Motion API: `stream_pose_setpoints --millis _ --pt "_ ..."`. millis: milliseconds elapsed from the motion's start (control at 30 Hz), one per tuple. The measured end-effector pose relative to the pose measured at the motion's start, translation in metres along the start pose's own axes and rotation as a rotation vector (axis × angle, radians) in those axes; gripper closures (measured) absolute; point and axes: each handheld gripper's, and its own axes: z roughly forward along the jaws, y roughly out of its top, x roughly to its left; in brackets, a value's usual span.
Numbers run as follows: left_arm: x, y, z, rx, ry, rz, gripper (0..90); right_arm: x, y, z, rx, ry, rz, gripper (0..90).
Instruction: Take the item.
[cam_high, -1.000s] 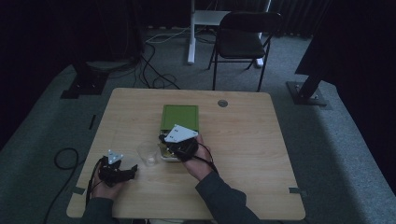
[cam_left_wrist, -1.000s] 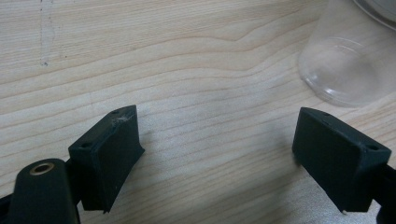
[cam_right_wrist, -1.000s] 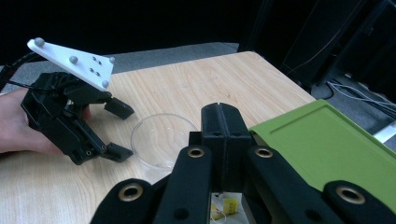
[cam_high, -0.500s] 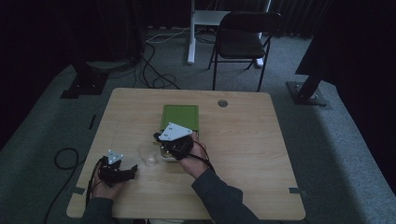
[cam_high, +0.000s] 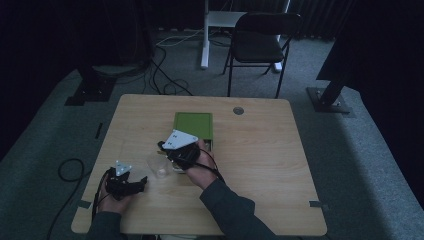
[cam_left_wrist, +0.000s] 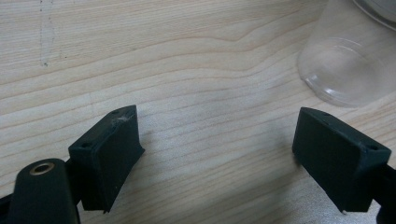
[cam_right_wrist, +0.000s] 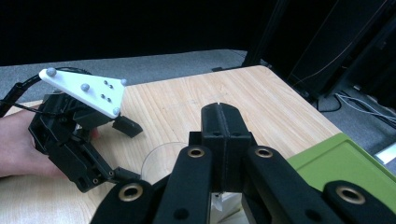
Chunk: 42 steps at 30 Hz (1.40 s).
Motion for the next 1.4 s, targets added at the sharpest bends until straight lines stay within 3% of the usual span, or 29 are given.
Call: stream_pose_setpoints --millis 1400 --pt "0.0 0.0 0.0 -0.001 0.002 0.001 16.0 0.014 -0.001 0.031 0.023 0.051 0.005 90.0"
